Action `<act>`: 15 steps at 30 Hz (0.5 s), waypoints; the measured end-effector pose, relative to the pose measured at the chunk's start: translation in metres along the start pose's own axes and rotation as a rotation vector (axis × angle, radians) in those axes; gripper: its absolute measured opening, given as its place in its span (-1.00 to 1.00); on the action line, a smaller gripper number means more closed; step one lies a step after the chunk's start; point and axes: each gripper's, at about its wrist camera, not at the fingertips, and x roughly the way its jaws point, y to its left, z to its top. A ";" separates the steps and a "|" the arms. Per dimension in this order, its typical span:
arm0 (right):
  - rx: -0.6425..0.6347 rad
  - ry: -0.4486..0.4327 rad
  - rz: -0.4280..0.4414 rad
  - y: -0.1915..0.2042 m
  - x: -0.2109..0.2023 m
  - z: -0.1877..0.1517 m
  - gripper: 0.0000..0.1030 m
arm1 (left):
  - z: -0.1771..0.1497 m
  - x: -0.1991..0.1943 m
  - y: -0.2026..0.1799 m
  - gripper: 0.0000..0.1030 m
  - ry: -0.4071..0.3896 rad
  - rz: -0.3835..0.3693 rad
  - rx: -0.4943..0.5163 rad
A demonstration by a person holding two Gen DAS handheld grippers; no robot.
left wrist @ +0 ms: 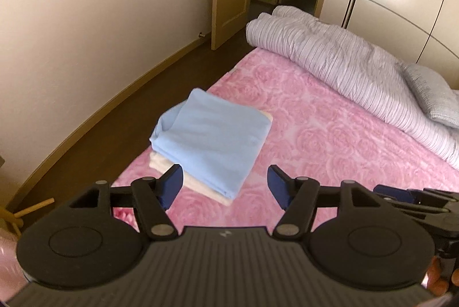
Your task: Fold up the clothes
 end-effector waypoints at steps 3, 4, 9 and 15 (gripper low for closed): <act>-0.023 0.023 0.014 -0.008 0.001 -0.002 -0.34 | -0.010 0.002 -0.014 0.20 0.015 0.021 -0.012; -0.031 0.031 0.018 -0.010 0.002 -0.003 -0.34 | -0.012 0.003 -0.017 0.20 0.021 0.026 -0.018; -0.072 0.070 0.036 -0.023 0.007 -0.006 -0.34 | -0.022 0.007 -0.032 0.20 0.042 0.053 -0.049; -0.121 0.106 0.059 -0.037 0.016 -0.003 -0.34 | -0.028 0.012 -0.041 0.20 0.053 0.081 -0.097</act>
